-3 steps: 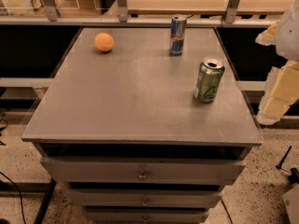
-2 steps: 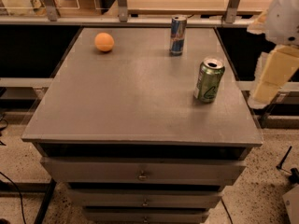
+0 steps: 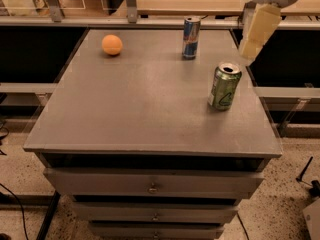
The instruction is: Knock redbull can over
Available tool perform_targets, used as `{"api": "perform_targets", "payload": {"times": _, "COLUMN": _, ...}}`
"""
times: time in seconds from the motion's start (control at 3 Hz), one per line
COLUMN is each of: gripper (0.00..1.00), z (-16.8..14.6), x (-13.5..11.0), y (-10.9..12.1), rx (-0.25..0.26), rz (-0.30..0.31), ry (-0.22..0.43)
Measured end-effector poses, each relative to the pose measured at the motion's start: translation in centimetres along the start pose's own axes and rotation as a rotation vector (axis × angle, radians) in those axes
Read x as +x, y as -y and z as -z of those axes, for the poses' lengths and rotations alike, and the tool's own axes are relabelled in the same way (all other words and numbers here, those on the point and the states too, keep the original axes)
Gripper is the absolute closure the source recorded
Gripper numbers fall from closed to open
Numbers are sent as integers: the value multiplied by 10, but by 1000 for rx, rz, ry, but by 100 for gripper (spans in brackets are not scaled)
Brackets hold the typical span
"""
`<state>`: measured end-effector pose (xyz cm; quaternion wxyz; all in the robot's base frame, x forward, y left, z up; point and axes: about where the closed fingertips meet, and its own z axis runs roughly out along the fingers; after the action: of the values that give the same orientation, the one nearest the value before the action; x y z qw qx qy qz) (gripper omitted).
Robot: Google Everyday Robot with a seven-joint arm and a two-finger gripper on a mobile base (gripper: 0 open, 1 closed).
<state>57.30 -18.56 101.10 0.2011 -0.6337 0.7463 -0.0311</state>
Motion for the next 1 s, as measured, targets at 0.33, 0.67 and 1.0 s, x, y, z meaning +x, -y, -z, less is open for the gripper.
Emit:
{"api": "perform_targets", "payload": {"times": 0.33, "gripper": 0, "z": -18, "x": -17, "y": 45, "rx": 47, "rz": 4, "ry": 116}}
{"api": "perform_targets", "payload": {"times": 0.67, "gripper": 0, "z": -41, "x": -20, "y": 84, "rx": 124, "rz": -39, "ry": 234}}
{"api": "perform_targets", "payload": {"times": 1.0, "gripper": 0, "z": -60, "x": -9, "y": 113, "rx": 215, "rz": -104, "ry": 292}}
